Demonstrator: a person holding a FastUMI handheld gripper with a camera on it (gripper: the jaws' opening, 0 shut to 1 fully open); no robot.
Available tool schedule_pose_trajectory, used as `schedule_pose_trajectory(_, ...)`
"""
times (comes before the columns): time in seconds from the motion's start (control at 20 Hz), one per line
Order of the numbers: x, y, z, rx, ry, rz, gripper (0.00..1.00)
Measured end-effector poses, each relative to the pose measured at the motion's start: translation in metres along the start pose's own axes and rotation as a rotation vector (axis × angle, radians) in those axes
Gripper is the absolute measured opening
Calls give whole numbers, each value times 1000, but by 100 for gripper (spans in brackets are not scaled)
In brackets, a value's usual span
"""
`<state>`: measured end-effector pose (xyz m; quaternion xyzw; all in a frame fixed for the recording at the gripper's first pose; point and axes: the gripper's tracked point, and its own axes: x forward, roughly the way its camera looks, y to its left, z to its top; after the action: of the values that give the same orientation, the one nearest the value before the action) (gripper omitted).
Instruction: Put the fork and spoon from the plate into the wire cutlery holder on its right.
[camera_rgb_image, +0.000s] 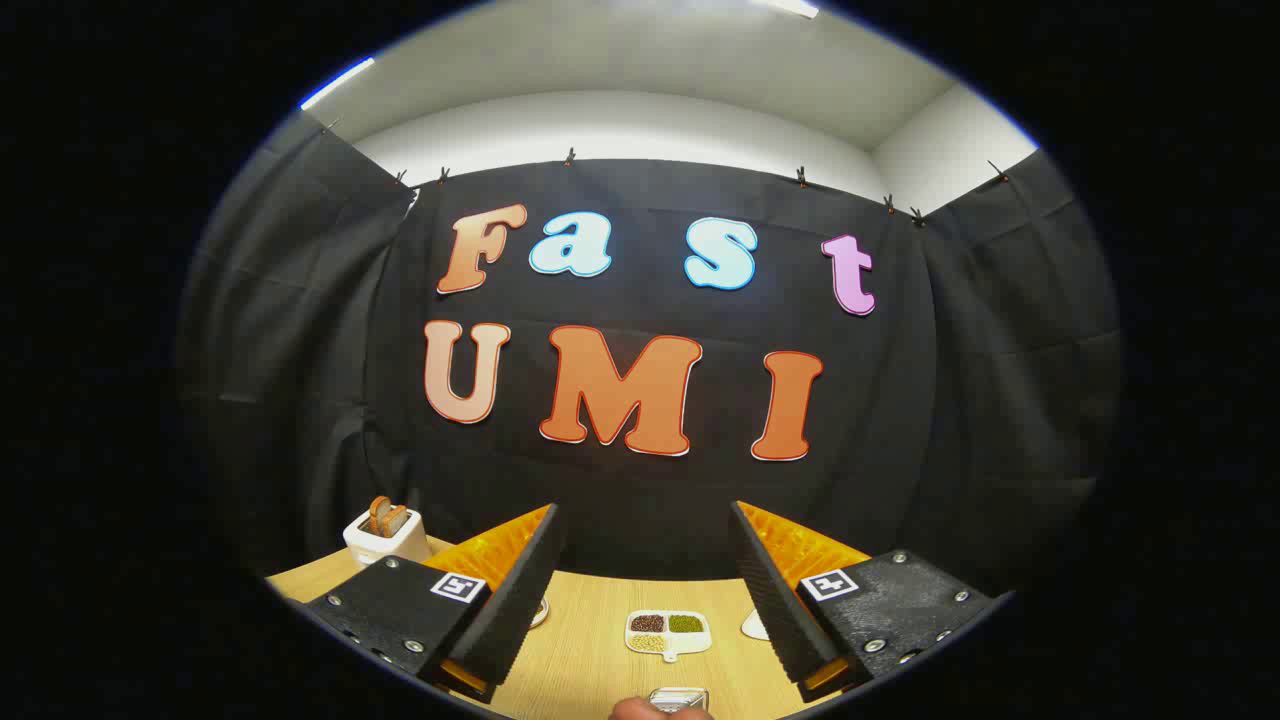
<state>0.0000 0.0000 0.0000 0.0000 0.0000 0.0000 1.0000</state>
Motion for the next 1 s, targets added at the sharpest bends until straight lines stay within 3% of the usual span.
schedule_pose_trajectory(1.0, 22, 55, -16, 9, 52, 136, 99)
